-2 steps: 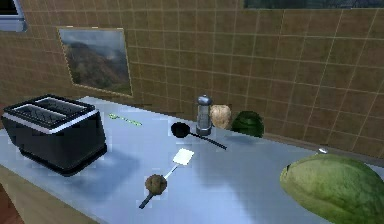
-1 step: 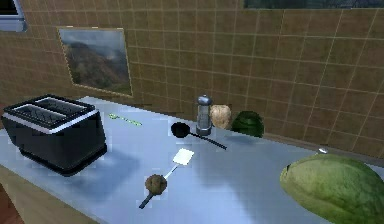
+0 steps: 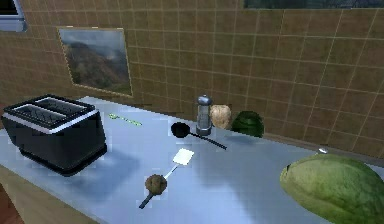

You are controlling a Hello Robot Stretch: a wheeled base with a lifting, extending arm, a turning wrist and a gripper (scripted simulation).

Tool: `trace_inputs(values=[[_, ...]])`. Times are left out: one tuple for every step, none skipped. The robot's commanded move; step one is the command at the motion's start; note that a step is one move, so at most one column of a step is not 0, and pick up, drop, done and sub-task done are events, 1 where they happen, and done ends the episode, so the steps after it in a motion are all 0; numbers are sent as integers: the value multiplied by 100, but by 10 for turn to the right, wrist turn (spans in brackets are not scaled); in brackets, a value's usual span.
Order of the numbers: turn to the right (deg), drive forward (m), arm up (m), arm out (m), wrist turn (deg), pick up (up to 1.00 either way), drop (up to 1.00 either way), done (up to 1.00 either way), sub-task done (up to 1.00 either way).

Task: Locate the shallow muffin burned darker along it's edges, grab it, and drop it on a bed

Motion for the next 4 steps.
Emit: trace_inputs(values=[[0, 0, 0, 48, 0, 0, 0, 0, 0], [0, 0, 0, 0, 450, 0, 0, 0, 0], [0, 0, 0, 0, 450, 0, 0, 0, 0], [0, 0, 0, 0, 450, 0, 0, 0, 0]])
